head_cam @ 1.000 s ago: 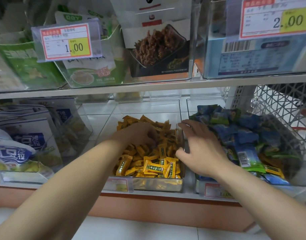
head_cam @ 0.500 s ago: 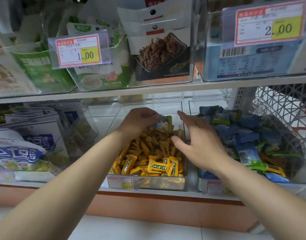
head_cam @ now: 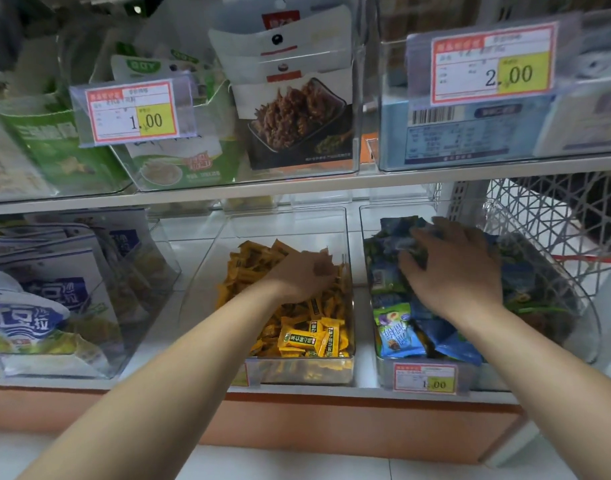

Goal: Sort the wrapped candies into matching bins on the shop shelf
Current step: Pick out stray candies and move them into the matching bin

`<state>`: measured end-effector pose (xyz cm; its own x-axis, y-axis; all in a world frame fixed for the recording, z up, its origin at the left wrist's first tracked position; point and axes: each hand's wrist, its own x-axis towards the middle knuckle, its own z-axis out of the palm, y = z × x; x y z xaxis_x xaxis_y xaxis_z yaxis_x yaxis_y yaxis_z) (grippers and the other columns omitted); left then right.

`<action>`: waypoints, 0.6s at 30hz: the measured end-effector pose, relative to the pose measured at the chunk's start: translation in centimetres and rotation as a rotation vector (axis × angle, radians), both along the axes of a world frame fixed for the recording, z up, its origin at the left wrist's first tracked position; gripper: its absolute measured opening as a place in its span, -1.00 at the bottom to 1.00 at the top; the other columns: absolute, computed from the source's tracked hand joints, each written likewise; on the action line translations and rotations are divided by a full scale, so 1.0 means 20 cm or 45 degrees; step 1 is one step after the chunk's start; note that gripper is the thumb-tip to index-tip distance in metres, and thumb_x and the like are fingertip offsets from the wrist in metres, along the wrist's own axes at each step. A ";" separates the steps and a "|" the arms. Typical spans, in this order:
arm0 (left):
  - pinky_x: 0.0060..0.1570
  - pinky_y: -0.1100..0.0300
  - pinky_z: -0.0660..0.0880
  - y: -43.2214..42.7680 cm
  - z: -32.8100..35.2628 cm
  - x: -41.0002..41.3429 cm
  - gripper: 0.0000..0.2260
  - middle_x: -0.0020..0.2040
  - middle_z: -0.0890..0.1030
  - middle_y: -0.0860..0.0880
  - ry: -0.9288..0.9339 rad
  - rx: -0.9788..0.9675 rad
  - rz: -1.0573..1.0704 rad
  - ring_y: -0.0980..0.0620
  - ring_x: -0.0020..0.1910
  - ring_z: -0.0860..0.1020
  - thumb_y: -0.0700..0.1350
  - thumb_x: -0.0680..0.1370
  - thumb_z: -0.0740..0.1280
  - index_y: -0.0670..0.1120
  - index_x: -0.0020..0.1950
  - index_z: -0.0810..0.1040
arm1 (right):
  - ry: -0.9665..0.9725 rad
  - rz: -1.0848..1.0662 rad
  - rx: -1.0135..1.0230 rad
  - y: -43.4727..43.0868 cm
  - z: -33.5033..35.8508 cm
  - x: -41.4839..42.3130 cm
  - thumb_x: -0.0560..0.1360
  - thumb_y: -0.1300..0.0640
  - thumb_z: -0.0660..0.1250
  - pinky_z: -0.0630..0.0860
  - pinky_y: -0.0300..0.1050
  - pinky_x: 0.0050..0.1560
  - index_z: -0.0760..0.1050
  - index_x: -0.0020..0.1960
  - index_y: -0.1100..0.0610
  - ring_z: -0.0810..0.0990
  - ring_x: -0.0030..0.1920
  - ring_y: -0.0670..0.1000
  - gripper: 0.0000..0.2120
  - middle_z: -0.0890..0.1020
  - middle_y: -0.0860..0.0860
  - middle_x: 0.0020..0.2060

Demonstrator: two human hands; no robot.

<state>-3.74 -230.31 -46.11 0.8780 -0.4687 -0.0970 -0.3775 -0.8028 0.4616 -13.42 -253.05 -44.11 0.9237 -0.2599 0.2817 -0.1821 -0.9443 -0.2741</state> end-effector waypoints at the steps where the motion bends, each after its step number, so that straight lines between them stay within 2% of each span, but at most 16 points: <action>1: 0.20 0.06 0.47 -0.01 -0.02 0.01 -0.74 0.23 0.59 0.00 -0.002 0.066 -0.039 -0.03 0.22 0.53 0.05 0.61 0.29 0.01 0.25 0.57 | -0.054 0.059 -0.010 0.03 0.02 0.00 0.55 -0.25 0.09 0.25 0.17 0.38 0.41 0.43 -0.10 0.27 0.45 0.18 -0.48 0.37 -0.01 0.47; 4: 0.19 0.08 0.44 -0.06 -0.08 0.06 -0.60 0.34 0.54 -0.06 0.025 0.205 -0.062 -0.10 0.28 0.51 0.13 0.59 0.28 0.03 0.38 0.49 | -0.076 0.298 0.033 0.18 0.06 0.00 0.45 -0.36 0.03 0.40 0.10 0.31 0.43 0.38 -0.02 0.42 0.34 0.14 -0.34 0.49 0.00 0.34; 6: 0.14 0.06 0.44 -0.08 -0.12 0.10 -0.52 0.38 0.51 -0.10 -0.002 0.368 -0.040 -0.14 0.29 0.51 0.09 0.59 0.27 0.03 0.50 0.33 | 0.068 0.349 0.083 0.28 0.03 0.00 0.42 -0.43 0.08 0.41 0.09 0.31 0.31 0.45 -0.01 0.40 0.36 0.14 -0.26 0.44 0.03 0.36; 9: 0.17 -0.01 0.43 -0.11 -0.17 0.17 -0.45 0.44 0.45 -0.13 0.095 0.528 -0.008 -0.15 0.34 0.46 0.10 0.58 0.26 0.05 0.55 0.24 | 0.212 0.362 0.070 0.33 -0.04 0.01 0.40 -0.35 0.19 0.37 0.09 0.35 0.18 0.48 0.01 0.35 0.38 0.17 -0.24 0.40 0.06 0.39; 11: 0.27 -0.06 0.39 -0.11 -0.18 0.21 -0.37 0.46 0.41 -0.13 0.185 0.498 0.038 -0.18 0.38 0.41 0.19 0.53 0.29 0.10 0.56 0.19 | 0.218 0.363 0.102 0.33 -0.06 0.01 0.42 -0.26 0.21 0.32 0.08 0.40 0.15 0.52 0.02 0.31 0.40 0.15 -0.25 0.38 0.05 0.42; 13: 0.29 -0.09 0.37 -0.12 -0.18 0.24 -0.31 0.45 0.41 -0.13 0.225 0.476 0.031 -0.18 0.38 0.40 0.23 0.48 0.32 0.12 0.56 0.17 | 0.197 0.364 0.141 0.32 -0.08 0.01 0.44 -0.22 0.22 0.28 0.08 0.44 0.11 0.55 0.01 0.28 0.44 0.13 -0.24 0.35 0.04 0.45; 18: 0.27 -0.03 0.34 -0.10 -0.17 0.25 -0.43 0.44 0.40 -0.05 0.393 0.317 -0.062 -0.11 0.37 0.39 0.20 0.50 0.37 0.13 0.47 0.30 | 0.159 0.368 0.178 0.33 -0.10 0.02 0.46 -0.21 0.22 0.24 0.08 0.47 0.10 0.56 -0.01 0.24 0.46 0.10 -0.25 0.32 0.01 0.46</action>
<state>1.34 -232.29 -49.43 0.7672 -0.4377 -0.4688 -0.2915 -0.8891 0.3530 -13.07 -246.46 -46.18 0.9898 -0.0107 0.1422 0.0471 -0.9167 -0.3968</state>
